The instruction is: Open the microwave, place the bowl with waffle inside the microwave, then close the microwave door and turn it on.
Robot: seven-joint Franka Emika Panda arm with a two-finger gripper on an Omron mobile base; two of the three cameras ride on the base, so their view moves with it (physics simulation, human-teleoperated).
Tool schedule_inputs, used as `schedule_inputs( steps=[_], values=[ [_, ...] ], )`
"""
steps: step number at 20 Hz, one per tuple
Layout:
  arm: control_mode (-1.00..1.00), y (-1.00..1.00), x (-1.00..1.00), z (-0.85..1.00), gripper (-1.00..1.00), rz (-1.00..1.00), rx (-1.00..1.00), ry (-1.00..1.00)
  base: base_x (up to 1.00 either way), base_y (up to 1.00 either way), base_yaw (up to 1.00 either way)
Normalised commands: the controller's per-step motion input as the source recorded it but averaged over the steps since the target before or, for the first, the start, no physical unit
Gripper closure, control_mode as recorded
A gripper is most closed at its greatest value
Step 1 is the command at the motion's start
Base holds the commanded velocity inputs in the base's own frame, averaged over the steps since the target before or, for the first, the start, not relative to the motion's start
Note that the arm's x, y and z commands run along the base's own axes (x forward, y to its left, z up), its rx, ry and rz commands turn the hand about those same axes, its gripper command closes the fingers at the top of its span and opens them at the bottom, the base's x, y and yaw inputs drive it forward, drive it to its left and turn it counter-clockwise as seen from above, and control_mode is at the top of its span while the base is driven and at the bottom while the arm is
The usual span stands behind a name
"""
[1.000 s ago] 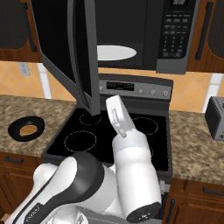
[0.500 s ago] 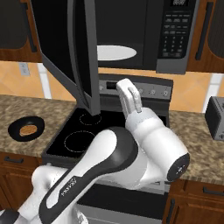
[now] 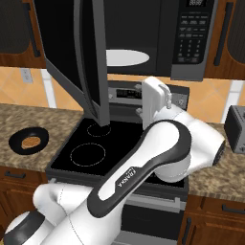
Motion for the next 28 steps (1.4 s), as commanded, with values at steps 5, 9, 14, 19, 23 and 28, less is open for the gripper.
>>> schedule_inputs(
  steps=[5,9,14,19,23,28],
  values=[
    [-1.0,0.36,0.29,0.0,-1.0,0.02,0.0,0.0,0.0,0.0,0.0],
    [-1.0,0.48,0.09,0.0,-1.0,0.01,0.0,0.0,0.0,0.0,0.0],
    [-1.0,0.89,-0.02,-0.04,-1.0,0.02,0.0,0.0,0.0,0.0,0.0],
    [-1.0,0.8,-0.3,0.0,-1.0,0.1,0.0,0.0,0.0,0.0,0.0],
    [-1.0,0.59,-0.99,0.0,-1.0,0.23,0.0,-0.05,0.0,0.0,0.0],
    [-1.0,0.8,-1.0,0.02,-1.0,0.19,-0.02,-0.08,0.0,0.0,0.0]
  ],
)
